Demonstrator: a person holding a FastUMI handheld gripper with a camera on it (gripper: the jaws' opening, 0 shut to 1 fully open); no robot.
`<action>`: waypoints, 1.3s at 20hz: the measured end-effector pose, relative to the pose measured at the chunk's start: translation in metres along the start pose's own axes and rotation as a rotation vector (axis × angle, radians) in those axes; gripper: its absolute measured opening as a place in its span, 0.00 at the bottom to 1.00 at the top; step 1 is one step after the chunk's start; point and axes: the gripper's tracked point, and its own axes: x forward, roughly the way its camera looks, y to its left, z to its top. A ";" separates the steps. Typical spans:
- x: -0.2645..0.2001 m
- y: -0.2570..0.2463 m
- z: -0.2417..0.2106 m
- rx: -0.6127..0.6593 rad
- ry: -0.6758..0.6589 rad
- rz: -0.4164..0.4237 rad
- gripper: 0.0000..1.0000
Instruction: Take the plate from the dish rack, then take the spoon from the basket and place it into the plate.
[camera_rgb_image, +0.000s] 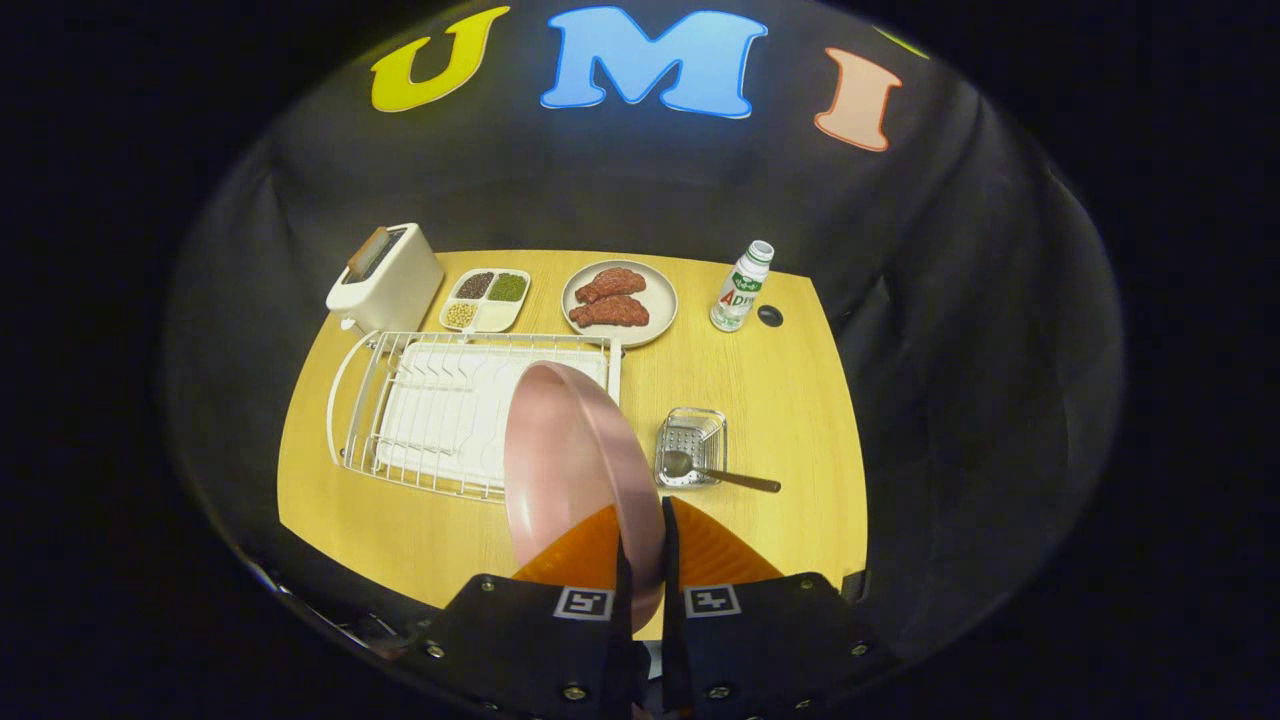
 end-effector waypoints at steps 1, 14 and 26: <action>0.001 0.000 -0.013 0.023 0.009 0.025 0.12; 0.069 -0.002 -0.137 0.205 0.108 0.174 0.12; 0.155 0.021 -0.182 0.264 0.185 0.435 0.12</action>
